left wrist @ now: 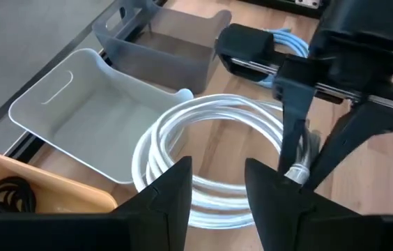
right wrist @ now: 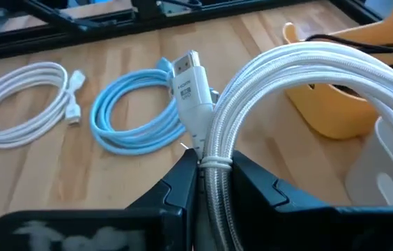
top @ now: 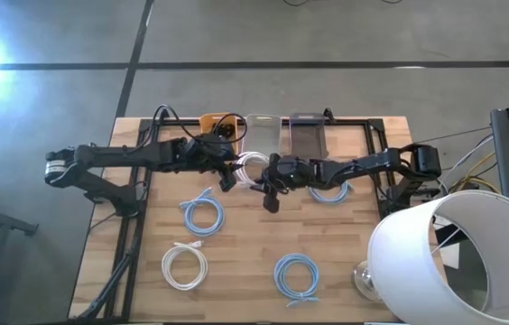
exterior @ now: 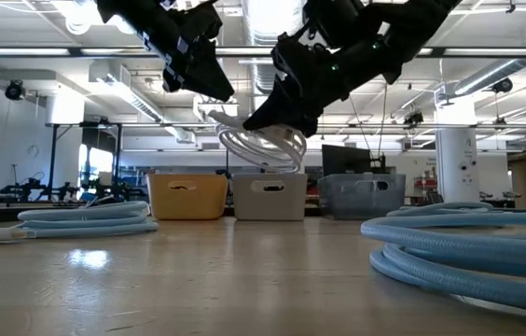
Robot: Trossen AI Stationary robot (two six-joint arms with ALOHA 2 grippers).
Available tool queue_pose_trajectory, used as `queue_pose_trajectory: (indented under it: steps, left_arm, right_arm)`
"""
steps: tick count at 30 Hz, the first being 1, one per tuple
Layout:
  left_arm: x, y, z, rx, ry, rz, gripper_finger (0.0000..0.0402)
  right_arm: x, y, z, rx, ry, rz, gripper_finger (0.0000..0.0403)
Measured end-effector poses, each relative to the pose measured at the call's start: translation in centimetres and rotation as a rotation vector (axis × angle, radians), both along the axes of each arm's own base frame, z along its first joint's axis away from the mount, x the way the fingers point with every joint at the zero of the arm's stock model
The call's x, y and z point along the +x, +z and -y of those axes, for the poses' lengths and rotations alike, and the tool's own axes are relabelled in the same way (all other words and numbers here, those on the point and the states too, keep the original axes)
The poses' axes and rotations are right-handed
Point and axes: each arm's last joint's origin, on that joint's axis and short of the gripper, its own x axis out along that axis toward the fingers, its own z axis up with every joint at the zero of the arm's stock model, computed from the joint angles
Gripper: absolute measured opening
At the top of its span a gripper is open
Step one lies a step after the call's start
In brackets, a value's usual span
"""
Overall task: Pick & Place USB Port
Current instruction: Put the top white display cable into the gray bin
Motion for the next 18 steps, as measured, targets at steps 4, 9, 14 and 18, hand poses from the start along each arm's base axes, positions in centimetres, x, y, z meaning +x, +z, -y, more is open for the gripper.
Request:
queue_pose_trajectory:
  steps: [4, 9, 14, 18]
  left_arm:
    - [0.0, 0.0, 0.0, 0.000, 0.000, 0.000, 0.0135]
    - [0.0, 0.2, -0.1, 0.008, 0.011, 0.011, 0.0135]
    - [-0.2, 0.6, -0.1, 0.014, 0.014, 0.032, 0.0135]
    - [-0.3, 0.9, 0.1, 0.011, -0.008, 0.049, 0.0135]
  right_arm:
    - [0.1, 0.8, 0.0, -0.019, 0.007, 0.061, 0.0067]
    - [0.3, 2.7, 0.9, -0.051, -0.016, 0.140, 0.0067]
    - [0.3, 3.0, 2.5, -0.102, -0.066, 0.165, 0.0067]
    - [0.6, 1.9, 4.9, -0.096, -0.158, 0.179, 0.0067]
